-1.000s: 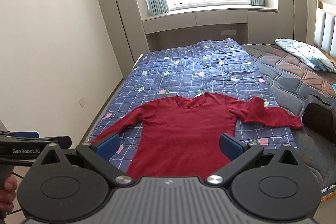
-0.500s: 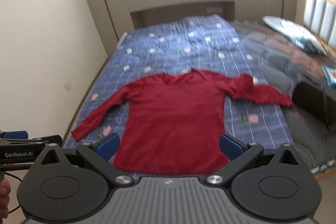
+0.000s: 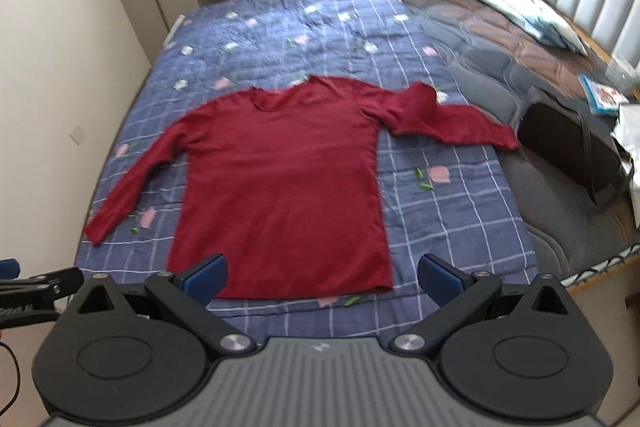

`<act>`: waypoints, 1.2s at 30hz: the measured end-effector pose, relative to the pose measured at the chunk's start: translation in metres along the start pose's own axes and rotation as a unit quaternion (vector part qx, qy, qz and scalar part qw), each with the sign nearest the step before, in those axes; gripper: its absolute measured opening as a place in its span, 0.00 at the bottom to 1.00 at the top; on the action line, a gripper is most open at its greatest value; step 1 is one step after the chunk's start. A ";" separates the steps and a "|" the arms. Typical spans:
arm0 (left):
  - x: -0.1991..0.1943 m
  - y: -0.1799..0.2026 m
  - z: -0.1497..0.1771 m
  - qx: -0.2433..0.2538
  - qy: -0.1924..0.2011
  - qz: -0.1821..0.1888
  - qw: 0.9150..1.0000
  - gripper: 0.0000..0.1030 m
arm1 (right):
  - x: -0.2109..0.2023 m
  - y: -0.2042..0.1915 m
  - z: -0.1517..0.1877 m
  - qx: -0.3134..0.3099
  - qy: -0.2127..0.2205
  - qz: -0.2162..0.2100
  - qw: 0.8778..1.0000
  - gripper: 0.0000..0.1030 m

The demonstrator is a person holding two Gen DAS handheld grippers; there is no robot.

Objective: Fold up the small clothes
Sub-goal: 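Move the right tool toward the cuff of the sleeve beside it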

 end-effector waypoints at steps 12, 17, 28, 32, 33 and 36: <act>0.067 0.052 -0.058 0.015 -0.075 -0.018 0.997 0.99 | 0.090 0.052 -0.068 0.015 -0.075 -0.011 0.997 1.00; 0.113 0.082 -0.090 0.013 -0.108 -0.028 0.994 0.99 | 0.144 0.076 -0.105 0.015 -0.101 -0.004 0.995 1.00; 0.197 0.169 -0.179 -0.001 -0.081 -0.025 0.996 0.99 | 0.223 0.137 -0.178 0.006 -0.074 0.042 0.996 1.00; 0.218 0.191 -0.195 0.004 -0.075 -0.022 0.997 0.99 | 0.250 0.154 -0.188 0.014 -0.073 0.053 0.996 1.00; 0.223 0.195 -0.196 0.006 -0.076 -0.022 0.997 0.99 | 0.256 0.158 -0.190 0.016 -0.074 0.054 0.996 1.00; 0.245 0.201 -0.195 0.003 -0.088 -0.020 0.996 0.99 | 0.275 0.169 -0.192 0.015 -0.072 0.058 0.996 1.00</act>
Point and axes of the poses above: each gripper's, at about its wrist camera, not at the fingertips, and x roughly the way its jaws point, y to its right, z to its underside, the point moved 5 cm from there along x, roughly the way its jaws point, and after that the axes turned 5 degrees about -y, right-handed, at the moved point
